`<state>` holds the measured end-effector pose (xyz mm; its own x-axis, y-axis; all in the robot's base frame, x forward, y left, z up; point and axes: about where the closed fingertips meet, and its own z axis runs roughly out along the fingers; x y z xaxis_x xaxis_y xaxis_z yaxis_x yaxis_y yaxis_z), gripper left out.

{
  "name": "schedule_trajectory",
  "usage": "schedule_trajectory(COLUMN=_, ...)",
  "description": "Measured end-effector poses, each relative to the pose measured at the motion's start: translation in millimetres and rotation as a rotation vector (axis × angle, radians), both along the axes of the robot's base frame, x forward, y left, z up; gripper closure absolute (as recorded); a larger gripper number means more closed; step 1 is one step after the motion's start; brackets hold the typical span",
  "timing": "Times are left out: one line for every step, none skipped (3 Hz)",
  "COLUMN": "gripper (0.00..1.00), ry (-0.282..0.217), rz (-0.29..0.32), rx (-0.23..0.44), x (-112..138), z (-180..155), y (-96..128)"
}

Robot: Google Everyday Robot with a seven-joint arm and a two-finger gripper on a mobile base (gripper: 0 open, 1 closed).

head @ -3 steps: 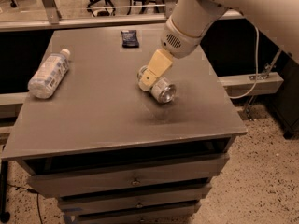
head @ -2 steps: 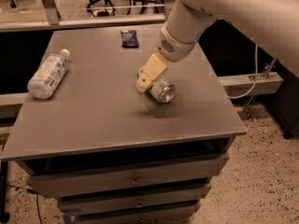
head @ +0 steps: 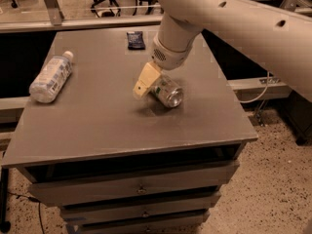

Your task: Place 7up can upright

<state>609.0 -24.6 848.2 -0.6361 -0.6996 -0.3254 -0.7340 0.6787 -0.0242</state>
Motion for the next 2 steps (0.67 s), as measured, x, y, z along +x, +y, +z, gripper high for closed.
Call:
schedule_trajectory(gripper=0.00, ry=0.029, rz=-0.022, rx=-0.036, x=4.3, z=-14.0, y=6.2)
schedule_trajectory(gripper=0.13, ry=0.033, rz=-0.038, rx=-0.071, x=11.3, z=-20.3, y=11.7)
